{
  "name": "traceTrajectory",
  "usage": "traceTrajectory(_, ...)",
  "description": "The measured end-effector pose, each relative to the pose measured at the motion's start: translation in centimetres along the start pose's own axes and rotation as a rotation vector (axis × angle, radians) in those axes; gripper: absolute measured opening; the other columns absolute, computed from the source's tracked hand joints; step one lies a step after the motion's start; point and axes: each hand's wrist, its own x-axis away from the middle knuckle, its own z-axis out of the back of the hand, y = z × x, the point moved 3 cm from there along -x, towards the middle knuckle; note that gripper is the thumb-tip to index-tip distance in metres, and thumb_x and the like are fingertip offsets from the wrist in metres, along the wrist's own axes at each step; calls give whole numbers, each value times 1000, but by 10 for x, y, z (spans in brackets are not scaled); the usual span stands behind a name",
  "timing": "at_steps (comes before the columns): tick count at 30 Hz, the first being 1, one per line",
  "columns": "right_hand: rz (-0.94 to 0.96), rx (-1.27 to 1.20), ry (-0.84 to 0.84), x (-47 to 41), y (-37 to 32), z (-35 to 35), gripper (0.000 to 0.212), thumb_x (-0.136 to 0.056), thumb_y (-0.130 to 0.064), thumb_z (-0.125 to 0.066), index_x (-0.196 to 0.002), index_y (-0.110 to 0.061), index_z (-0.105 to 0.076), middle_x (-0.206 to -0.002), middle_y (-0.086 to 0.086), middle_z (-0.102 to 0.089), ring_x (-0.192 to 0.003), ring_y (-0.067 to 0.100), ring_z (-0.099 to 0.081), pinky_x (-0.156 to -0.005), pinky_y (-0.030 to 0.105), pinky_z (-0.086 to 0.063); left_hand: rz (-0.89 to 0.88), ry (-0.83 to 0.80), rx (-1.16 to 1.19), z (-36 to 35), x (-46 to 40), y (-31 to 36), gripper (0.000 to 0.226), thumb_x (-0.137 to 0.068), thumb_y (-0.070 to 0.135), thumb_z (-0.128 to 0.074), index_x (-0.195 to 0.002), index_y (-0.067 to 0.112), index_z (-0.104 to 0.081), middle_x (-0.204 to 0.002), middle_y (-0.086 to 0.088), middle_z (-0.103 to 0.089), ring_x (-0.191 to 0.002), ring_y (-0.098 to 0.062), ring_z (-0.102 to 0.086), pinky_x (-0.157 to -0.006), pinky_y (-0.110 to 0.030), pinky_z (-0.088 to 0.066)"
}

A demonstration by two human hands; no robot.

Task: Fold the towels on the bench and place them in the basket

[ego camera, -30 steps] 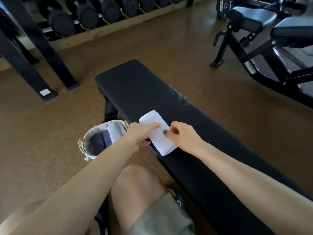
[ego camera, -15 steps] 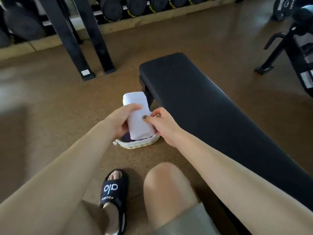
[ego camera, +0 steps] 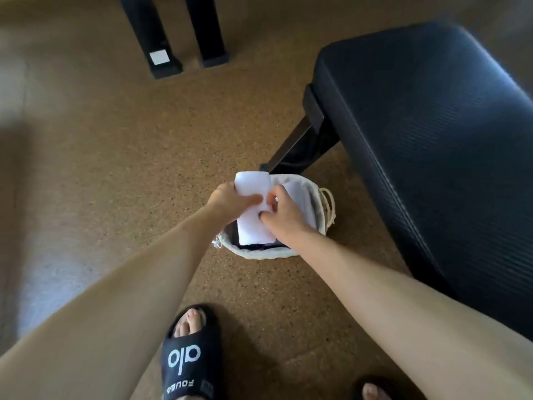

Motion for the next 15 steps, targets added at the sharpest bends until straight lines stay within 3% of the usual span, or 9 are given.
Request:
traceTrajectory(3, -14, 82, -11, -33, 20, -18, 19, -100, -17, -53, -116, -23, -43, -101, 0, -57, -92, 23, -61, -87, 50, -56, -3, 19, -139, -19, -39, -15, 79, -82, 57, -74, -142, 12, -50, -127, -10, -65, -116, -29, -62, -96, -38, -51)
traceTrajectory(6, -24, 182, -4, -46, 29, -27, 42, -104, -22, -46, -145, -20, -35, -132, 5, -56, -109, 28, -62, -92, 48, -55, 27, 43, -176, -33, -56, -28, 78, -86, 56, -71, -147, 16, -44, -132, -9, -62, -122, -29, -57, -85, -31, -41)
traceTrajectory(8, -14, 243, 7, -54, 38, -36, 54, -106, -22, -44, -155, -21, -24, -143, 3, -52, -119, 30, -59, -95, 46, -52, 58, 34, -218, -43, -62, -33, 73, -90, 54, -68, -144, 11, -47, -133, -11, -60, -125, -29, -54, -84, -30, -34)
traceTrajectory(15, -11, 326, 12, -70, 55, -53, 39, -106, -19, -42, -144, -12, -36, -128, 13, -64, -116, 35, -62, -90, 43, -48, 19, 74, -291, -60, -81, -54, 67, -86, 57, -69, -126, 4, -57, -118, -13, -67, -112, -31, -62, -85, -35, -45)
